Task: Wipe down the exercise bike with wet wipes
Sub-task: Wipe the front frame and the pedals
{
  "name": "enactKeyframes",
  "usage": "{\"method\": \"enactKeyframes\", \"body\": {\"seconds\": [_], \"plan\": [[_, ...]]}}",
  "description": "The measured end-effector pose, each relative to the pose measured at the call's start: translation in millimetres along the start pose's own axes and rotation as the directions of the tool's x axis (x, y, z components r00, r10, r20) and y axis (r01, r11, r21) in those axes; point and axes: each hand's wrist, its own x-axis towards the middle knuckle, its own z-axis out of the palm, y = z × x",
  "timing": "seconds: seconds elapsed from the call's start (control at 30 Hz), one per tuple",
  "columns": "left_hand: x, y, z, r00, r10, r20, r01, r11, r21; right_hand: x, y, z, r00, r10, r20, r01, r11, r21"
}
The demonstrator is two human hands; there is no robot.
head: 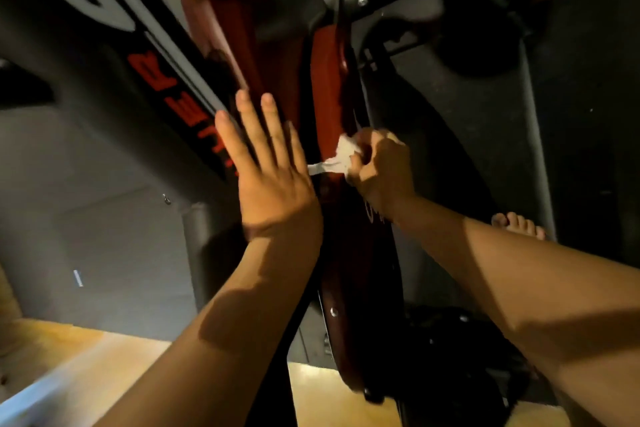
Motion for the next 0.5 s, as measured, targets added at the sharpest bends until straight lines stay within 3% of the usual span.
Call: {"method": "enactKeyframes", "body": {"seconds": [0.13,0.23,0.3,0.33,0.4,0.47,0.5], "plan": [[6.3,8.4,7.9,0.998,0.059,-0.004,-0.059,0.998,0.020,87.8,-14.8,2.2,0.989,-0.016,-0.148,0.016,1.000,-0.001],[14.2,17.1,12.5,0.998,0.058,-0.004,-0.058,0.998,-0.024,119.9,-19.8,-2.6,0.995,-0.069,-0.065,0.070,0.998,0.009],[16.0,17.5,11.2,0.998,0.062,-0.005,-0.062,0.996,-0.058,101.7,-10.4,3.6,0.990,-0.138,0.018,0.138,0.990,-0.015],[15.7,17.1,10.4,0.998,0.065,-0.005,-0.065,0.996,-0.061,79.0,-11.1,0.1,0.985,-0.148,0.087,0.144,0.988,0.054],[16.2,17.5,9.0,0.998,0.068,0.003,-0.068,0.995,-0.079,28.8,0.3,-0.7,0.912,-0.393,0.119,0.382,0.918,0.105],[17.4,17.4,5.8,0.997,0.075,0.018,-0.073,0.992,-0.104,-3.5,9.9,-2.0,0.748,-0.648,0.145,0.662,0.744,-0.093],[17.4,17.2,3.6,0.997,0.078,0.014,-0.076,0.992,-0.105,-7.0,14.9,2.8,0.700,-0.682,0.213,0.710,0.697,-0.100]]}}
